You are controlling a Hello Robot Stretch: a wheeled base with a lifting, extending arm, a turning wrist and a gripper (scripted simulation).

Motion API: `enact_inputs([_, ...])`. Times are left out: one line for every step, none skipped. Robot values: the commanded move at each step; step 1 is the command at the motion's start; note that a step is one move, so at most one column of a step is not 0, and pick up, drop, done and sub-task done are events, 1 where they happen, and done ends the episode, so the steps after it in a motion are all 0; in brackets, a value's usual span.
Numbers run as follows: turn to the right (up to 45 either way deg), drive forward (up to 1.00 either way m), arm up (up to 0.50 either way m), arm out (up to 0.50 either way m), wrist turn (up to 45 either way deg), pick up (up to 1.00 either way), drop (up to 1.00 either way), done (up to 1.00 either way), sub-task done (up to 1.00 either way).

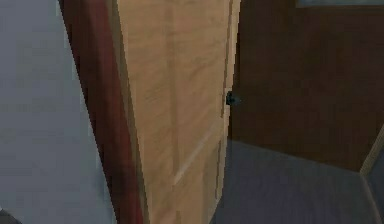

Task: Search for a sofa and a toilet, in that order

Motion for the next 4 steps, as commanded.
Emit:
enact_inputs([24.0,0.00,0.00,0.00,0.0,0.00,0.00,0.00,0.00])
enact_inputs([0.0,0.45,0.00,0.00,0.0,0.00,0.00,0.00,0.00])
enact_inputs([45.0,0.00,0.00,0.00,0.0,0.00,0.00,0.00,0.00])
enact_inputs([0.0,0.65,0.00,0.00,0.0,0.00,0.00,0.00,0.00])
